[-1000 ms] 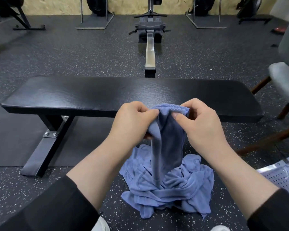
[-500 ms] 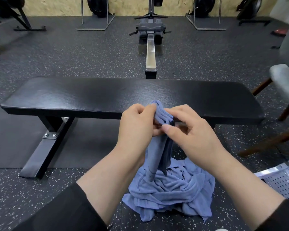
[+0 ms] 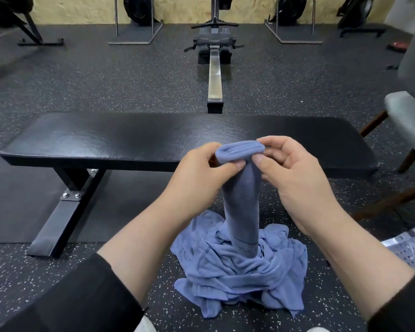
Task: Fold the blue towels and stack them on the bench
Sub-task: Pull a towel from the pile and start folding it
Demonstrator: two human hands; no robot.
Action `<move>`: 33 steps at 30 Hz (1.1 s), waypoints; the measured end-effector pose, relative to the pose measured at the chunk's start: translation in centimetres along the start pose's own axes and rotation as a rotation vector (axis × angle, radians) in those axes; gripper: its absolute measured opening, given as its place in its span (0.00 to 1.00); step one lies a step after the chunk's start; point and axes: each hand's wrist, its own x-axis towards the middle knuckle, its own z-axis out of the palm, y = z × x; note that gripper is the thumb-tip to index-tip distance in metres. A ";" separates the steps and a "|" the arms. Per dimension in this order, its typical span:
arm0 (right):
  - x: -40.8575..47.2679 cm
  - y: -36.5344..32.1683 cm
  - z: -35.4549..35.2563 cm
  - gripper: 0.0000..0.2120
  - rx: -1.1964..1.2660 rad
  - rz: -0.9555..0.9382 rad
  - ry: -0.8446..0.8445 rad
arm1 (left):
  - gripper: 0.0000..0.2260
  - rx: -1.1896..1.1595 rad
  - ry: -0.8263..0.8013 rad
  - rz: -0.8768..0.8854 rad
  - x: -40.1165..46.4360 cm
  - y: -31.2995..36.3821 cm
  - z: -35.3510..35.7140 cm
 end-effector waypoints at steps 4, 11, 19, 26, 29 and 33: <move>-0.3 0.3 0.0 0.18 -0.077 0.115 -0.215 | 0.03 -0.177 0.088 0.023 0.2 0.7 -0.2; -1.0 0.1 0.9 0.08 -0.165 0.118 -0.332 | 0.12 -0.421 0.093 -0.028 1.0 0.6 -1.0; -1.7 1.1 2.4 0.06 -0.267 0.133 -0.228 | 0.06 -0.526 0.091 -0.148 1.5 -0.1 -1.4; -2.9 1.6 2.6 0.07 -0.226 0.240 -0.366 | 0.05 -0.599 0.178 -0.192 2.7 0.3 -2.6; -3.4 1.8 2.6 0.09 -0.263 0.261 -0.355 | 0.05 -0.686 0.249 -0.199 3.3 0.0 -2.9; -4.0 2.2 2.4 0.10 -0.230 0.297 -0.308 | 0.12 -0.763 0.131 -0.232 3.6 -0.6 -2.2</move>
